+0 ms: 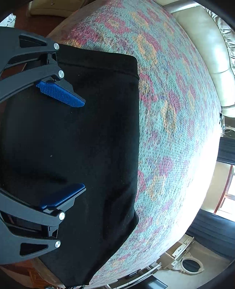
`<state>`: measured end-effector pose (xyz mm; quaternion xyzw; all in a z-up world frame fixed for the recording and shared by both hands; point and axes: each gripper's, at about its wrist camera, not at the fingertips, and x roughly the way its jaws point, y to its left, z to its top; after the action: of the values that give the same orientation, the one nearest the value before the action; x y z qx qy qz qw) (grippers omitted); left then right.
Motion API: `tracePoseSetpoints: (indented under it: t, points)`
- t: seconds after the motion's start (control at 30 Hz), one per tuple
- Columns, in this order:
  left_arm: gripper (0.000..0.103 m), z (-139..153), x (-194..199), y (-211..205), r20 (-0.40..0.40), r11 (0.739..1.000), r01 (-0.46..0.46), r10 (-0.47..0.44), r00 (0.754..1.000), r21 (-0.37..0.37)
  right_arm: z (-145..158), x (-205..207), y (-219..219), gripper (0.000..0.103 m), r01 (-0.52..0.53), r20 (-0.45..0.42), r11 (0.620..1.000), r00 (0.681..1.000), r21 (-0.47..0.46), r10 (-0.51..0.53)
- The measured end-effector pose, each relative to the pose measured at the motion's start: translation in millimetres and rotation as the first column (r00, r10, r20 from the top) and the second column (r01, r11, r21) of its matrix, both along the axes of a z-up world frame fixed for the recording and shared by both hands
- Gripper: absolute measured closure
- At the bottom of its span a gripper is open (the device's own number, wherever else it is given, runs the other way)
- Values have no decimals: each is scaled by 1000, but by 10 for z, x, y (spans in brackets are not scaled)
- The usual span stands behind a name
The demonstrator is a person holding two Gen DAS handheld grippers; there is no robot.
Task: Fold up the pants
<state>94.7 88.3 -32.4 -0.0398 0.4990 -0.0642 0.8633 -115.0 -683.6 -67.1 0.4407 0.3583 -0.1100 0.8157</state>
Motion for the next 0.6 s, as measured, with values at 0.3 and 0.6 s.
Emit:
tracePoseSetpoints:
  t: [0.3, 0.6]
  points:
    - [18, 28, 13, 283, -14, 992, -86, 85, 996, -91, -81, -370, -50, 29, -53, 1, 995, 999, 84, 53]
    - [16, -117, 39, 344, -76, 992, -66, 58, 995, -107, 111, -179, 323, 80, -197, -161, 980, 969, -39, 188]
